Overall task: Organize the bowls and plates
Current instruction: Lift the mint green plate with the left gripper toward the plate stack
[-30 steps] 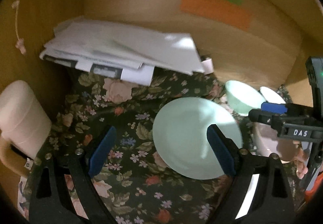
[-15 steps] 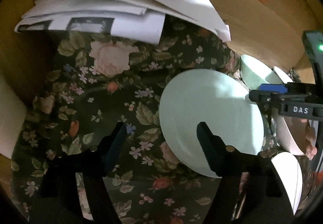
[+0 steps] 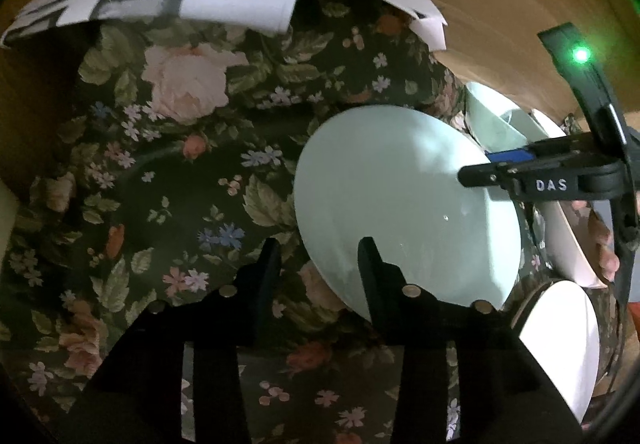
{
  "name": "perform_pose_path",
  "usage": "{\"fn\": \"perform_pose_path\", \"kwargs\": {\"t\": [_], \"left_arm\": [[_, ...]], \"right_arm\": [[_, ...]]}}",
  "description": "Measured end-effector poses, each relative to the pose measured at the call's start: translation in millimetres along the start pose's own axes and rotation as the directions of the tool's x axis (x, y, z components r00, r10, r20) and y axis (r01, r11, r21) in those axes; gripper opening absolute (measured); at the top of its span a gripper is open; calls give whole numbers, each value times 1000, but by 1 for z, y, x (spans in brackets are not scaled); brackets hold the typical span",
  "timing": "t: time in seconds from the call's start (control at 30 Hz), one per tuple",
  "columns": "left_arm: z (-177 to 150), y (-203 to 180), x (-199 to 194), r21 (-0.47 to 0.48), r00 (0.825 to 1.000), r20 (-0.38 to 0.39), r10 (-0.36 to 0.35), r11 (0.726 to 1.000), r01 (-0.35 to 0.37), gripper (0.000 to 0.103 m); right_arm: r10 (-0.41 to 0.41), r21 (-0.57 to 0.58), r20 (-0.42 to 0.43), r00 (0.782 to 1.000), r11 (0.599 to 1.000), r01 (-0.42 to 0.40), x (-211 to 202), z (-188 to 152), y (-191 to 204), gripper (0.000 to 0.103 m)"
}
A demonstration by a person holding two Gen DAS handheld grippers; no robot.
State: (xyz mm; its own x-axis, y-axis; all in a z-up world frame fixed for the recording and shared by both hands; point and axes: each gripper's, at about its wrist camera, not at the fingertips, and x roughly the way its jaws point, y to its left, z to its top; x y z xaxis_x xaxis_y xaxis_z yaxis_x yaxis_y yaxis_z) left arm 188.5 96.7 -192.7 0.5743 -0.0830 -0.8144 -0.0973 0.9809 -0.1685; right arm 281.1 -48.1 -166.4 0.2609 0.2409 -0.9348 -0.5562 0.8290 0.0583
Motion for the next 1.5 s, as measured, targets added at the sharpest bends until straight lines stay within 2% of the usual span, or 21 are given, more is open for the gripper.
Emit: {"fn": "perform_pose_path", "kwargs": {"t": [0.17,0.33,0.57,1.27,1.5], "left_arm": [[-2,2,6,-7,999,-26,-31,1000,30,35],[-4,8,2,-15,997,-39,-59,998,59,32],[-9,18,-11,-42,999,-28,-45,998,44,32],[-23,22,-80,-76,995,86,-58,995,65,31],[-27,30,-110,-83,989,142,-35,995,47,31]], "right_arm": [[20,14,4,1000,1000,-20,3,1,-1,33],[33,2,11,999,999,-33,5,0,11,29],[53,-7,53,997,999,-53,-1,-4,17,24],[91,0,206,974,996,-93,-56,-41,37,24],[118,-14,248,961,993,-118,-78,-45,47,24]]}}
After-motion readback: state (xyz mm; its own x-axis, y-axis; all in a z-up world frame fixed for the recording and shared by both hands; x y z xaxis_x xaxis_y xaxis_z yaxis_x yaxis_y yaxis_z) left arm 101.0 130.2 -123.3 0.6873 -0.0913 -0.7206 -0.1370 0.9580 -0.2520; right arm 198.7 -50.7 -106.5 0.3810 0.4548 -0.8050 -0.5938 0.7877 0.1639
